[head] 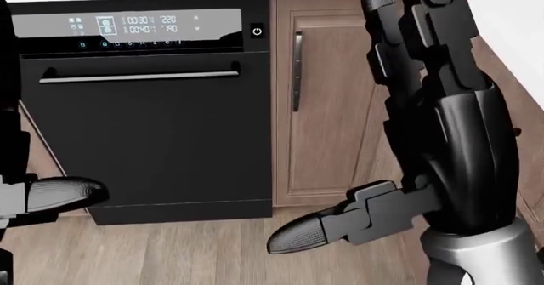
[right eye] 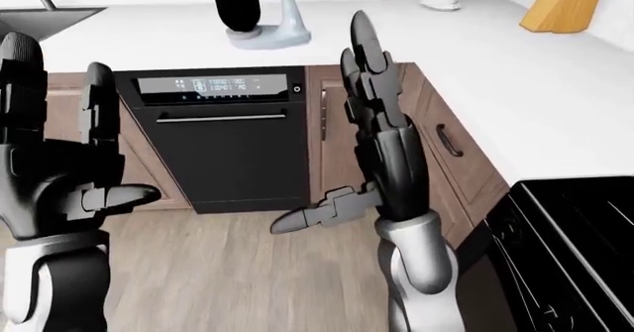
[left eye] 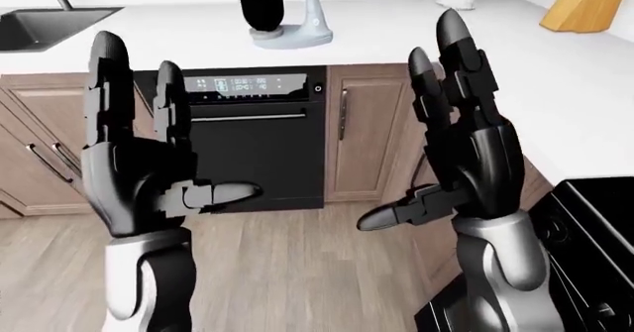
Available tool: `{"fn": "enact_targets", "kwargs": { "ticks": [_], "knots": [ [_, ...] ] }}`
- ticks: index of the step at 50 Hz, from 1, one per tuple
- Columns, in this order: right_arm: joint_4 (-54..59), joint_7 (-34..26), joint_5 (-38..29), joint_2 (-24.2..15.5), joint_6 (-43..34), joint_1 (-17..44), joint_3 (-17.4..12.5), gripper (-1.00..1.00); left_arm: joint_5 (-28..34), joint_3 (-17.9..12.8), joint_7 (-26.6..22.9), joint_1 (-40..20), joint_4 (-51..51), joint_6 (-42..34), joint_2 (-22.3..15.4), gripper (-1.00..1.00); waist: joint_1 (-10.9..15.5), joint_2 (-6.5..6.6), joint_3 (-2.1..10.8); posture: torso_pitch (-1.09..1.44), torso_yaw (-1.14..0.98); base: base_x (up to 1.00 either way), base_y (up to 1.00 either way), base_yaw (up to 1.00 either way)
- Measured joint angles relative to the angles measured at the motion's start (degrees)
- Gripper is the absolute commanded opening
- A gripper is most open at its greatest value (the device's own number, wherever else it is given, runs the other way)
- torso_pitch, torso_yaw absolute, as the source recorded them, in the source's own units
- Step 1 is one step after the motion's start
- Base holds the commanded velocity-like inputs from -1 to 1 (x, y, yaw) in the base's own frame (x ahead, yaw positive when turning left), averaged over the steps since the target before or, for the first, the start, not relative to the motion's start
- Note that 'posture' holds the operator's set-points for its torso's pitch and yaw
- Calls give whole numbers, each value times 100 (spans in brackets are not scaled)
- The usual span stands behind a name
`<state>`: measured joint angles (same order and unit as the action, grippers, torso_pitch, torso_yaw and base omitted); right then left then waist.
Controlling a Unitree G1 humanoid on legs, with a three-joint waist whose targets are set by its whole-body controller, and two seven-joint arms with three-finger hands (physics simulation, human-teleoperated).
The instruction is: Open the stand mixer head.
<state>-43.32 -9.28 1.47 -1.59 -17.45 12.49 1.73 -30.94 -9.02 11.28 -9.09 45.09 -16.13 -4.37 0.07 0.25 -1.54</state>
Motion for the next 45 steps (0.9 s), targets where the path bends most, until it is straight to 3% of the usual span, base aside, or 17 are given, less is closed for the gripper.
{"fn": "enact_targets", "kwargs": {
  "ticks": [10,12,13,14,18,21,22,24,25,28,33,36,39,41,42,44,45],
  "knots": [
    [-44,-22,17,16,14,-14,-48,100,-166,-85,63,-6,17,-32,-50,100,-11,23,-5,0,0,0,12,0],
    [-44,-19,16,-13,14,-54,-63,100,-184,-42,67,12,-14,-56,-35,100,-53,-160,-70,0,0,0,100,0],
    [-23,-21,-12,-25,28,-78,-66,100,-190,-19,62,25,-7,-68,-35,100,-73,-265,-31,0,0,0,0,0],
    [-8,-19,-24,-7,50,-79,-75,100,-193,-15,50,23,30,-62,-40,100,-76,-257,-9,0,0,0,0,0],
    [-29,24,45,25,95,-12,-89,100,-190,-58,13,-12,85,26,-49,100,-147,259,-63,0,0,0,37,0],
    [44,8,29,-8,93,-90,-54,100,-157,-29,20,59,-75,20,-7,100,-116,114,-217,0,0,0,67,0],
    [97,20,32,4,89,-113,-98,100,-156,8,16,56,-59,-3,-12,100,-114,146,-215,0,0,0,0,0],
    [158,46,51,49,61,-78,-85,100,-159,-47,2,25,0,13,-63,100,-99,373,-117,0,0,0,0,0],
    [168,44,76,75,51,-110,-32,100,-152,-99,6,35,-36,30,-73,100,-98,379,-104,0,0,0,100,0],
    [65,28,131,54,57,-109,38,100,-115,-115,31,87,-66,41,-43,100,-75,39,-223,0,0,0,67,0],
    [45,64,183,30,101,-104,-16,100,-122,-67,-16,68,-31,39,-32,100,-20,-73,-94,0,0,0,52,0],
    [-14,55,177,41,183,-132,-16,100,-117,-58,-40,67,82,81,-30,100,40,-349,-169,0,0,0,16,0],
    [102,35,153,33,138,-191,-1,100,-129,-58,-34,80,-22,59,-26,100,56,-299,-148,0,0,0,65,0],
    [127,30,123,18,115,-178,-10,100,-121,-36,-26,85,-72,30,-3,100,-27,-380,-170,0,0,0,78,0],
    [131,29,121,12,109,-205,-45,100,-127,0,-33,108,-85,10,12,100,-39,-392,-109,0,0,0,3,0],
    [99,42,117,11,118,-173,-97,100,-134,17,-55,78,-37,12,-5,100,-21,-244,-27,0,0,0,8,0],
    [73,51,116,10,132,-153,-106,100,-132,24,-70,59,-17,31,-2,100,-40,-67,-53,0,0,0,65,0]
  ]
}}
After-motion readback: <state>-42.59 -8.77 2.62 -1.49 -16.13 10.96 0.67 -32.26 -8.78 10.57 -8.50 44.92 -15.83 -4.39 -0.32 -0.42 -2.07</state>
